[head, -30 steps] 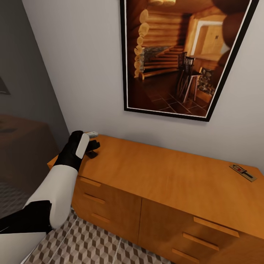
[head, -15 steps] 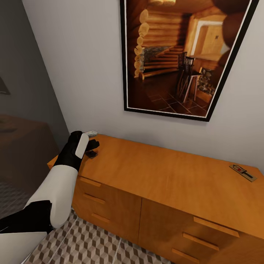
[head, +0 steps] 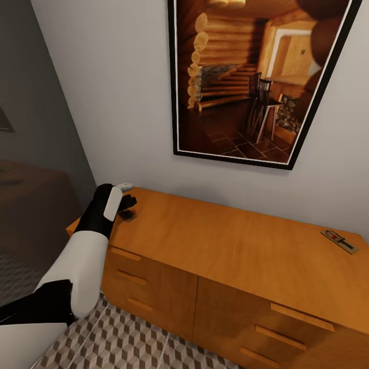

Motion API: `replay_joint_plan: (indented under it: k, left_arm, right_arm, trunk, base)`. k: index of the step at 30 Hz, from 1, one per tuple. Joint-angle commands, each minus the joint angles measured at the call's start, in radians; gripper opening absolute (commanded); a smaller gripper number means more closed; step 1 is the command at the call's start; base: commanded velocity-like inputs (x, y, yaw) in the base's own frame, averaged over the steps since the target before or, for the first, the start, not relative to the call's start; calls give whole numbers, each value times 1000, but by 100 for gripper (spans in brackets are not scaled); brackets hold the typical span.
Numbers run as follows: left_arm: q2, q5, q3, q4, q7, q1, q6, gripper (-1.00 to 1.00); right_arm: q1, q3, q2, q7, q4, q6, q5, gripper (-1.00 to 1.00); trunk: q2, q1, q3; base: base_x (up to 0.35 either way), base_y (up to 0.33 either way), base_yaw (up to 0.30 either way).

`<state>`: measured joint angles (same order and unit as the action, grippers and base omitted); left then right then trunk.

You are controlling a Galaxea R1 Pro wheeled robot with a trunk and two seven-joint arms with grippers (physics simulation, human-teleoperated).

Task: Take the four mousetraps from the cabinet in the bathroom and place them on the bathroom floor. Make sure all four end up on the same floor surface, and ensure that at least two of them are either under or directly next to the same bathroom sink.

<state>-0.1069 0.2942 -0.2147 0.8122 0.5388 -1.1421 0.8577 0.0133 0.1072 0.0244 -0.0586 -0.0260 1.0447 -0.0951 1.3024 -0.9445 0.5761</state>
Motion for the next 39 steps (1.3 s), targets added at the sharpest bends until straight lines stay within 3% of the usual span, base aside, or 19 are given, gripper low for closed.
replay_joint_plan:
  k: [1,8,19,26,32,39]
  left_arm:
    - [-3,11,-7,0,21,-1,-6,100]
    - [-13,14,-22,-7,127,-1,-42,100]
    - [-25,16,-23,-35,154,-1,-51,100]
    - [-30,17,-16,-96,118,-1,-50,100]
    - [-32,17,-7,-129,27,-1,-49,100]
    - [-31,16,11,-134,2,-1,-49,100]
  right_arm:
    - [0,9,0,-3,0,2,-9,100]
    - [0,9,0,-3,0,2,-9,100]
    - [0,9,0,-3,0,2,-9,100]
    - [0,9,0,-3,0,2,-9,100]
    - [0,9,0,-3,1,2,-9,100]
    - [0,9,0,-3,0,2,-9,100]
  trunk:
    - [1,0,1]
    - [1,0,1]
    - [1,0,1]
    - [1,0,1]
    - [1,0,1]
    - [1,0,1]
  base:
    - [0,0,0]
    - [0,0,0]
    - [0,0,0]
    - [0,0,0]
    - [0,0,0]
    - [0,0,0]
